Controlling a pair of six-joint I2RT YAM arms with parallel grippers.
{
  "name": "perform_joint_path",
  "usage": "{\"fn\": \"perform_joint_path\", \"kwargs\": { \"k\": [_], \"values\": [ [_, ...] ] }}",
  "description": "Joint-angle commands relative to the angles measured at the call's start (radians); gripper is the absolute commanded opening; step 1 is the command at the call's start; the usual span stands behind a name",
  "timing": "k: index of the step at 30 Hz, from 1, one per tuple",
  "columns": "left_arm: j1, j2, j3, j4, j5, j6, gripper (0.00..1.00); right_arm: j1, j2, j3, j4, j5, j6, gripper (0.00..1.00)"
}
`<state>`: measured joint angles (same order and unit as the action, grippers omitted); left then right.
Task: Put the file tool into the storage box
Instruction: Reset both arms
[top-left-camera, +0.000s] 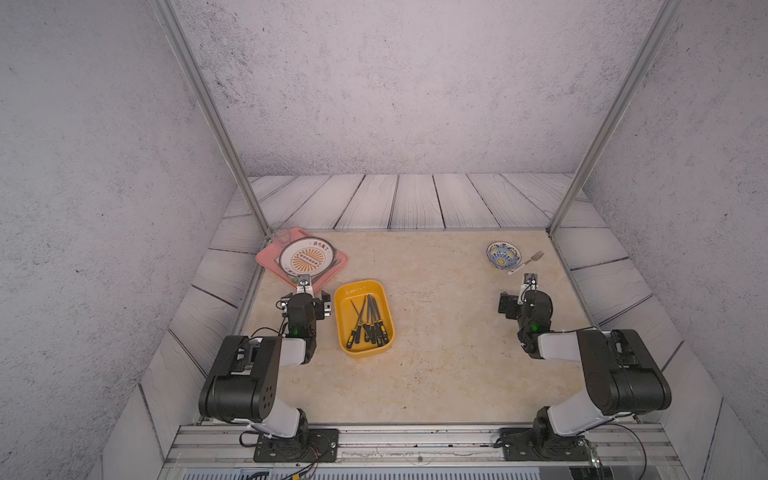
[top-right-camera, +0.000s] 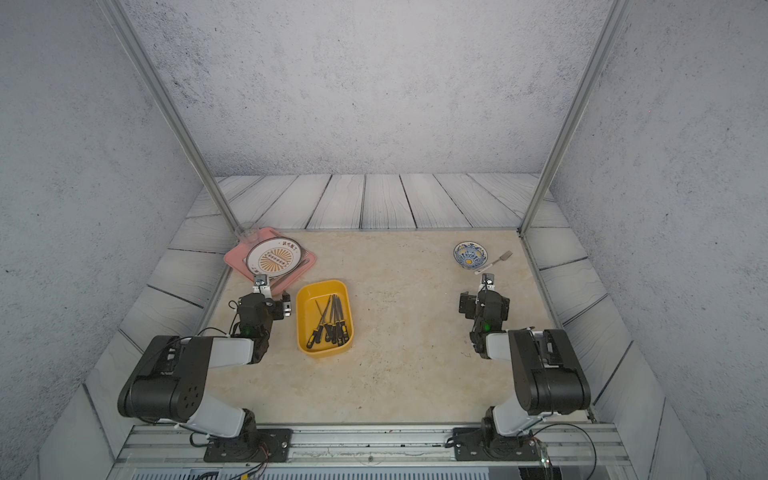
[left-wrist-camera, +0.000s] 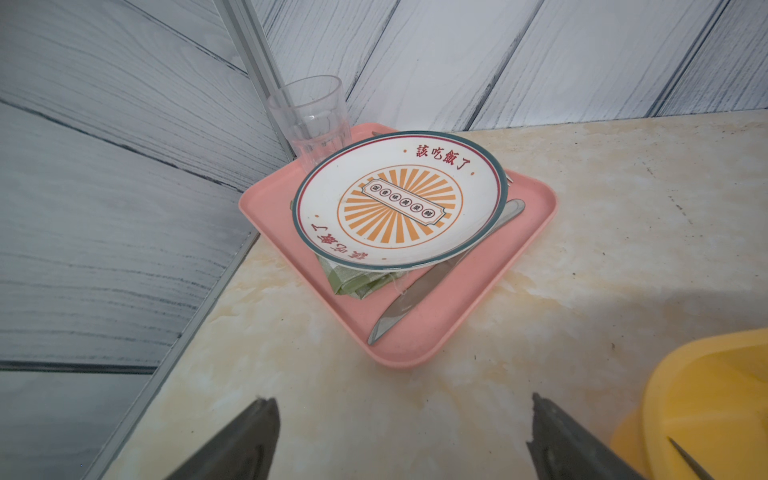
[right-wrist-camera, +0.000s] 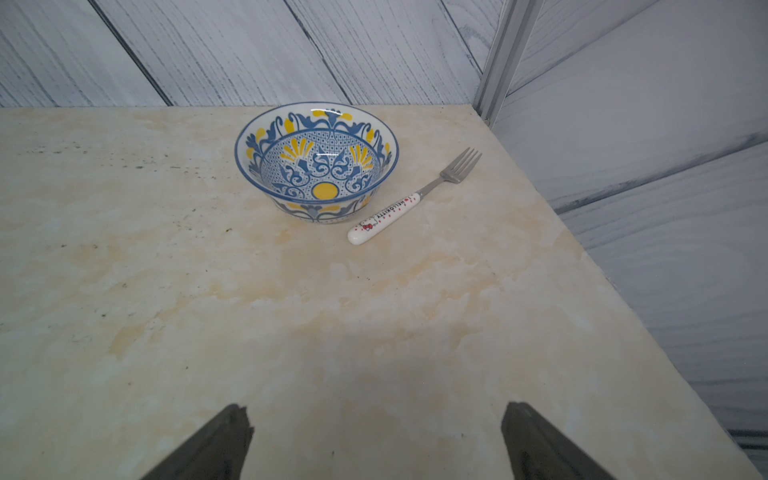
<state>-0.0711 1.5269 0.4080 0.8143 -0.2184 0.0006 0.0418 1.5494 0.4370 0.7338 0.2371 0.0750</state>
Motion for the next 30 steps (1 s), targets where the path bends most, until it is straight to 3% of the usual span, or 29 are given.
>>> {"fn": "perform_joint_path", "kwargs": {
  "k": [1,3,30],
  "values": [
    [0.035,0.012,0.045,-0.06,0.066,-0.017,0.98,-0.001,-0.02,0.017,-0.008,-0.007,0.006,1.0],
    [0.068,0.011,0.057,-0.081,0.128,-0.027,0.98,-0.002,-0.02,0.018,-0.009,-0.008,0.007,1.0],
    [0.058,0.006,0.047,-0.069,0.111,-0.024,0.98,-0.001,-0.022,0.016,-0.01,-0.008,0.008,1.0]
  ]
}}
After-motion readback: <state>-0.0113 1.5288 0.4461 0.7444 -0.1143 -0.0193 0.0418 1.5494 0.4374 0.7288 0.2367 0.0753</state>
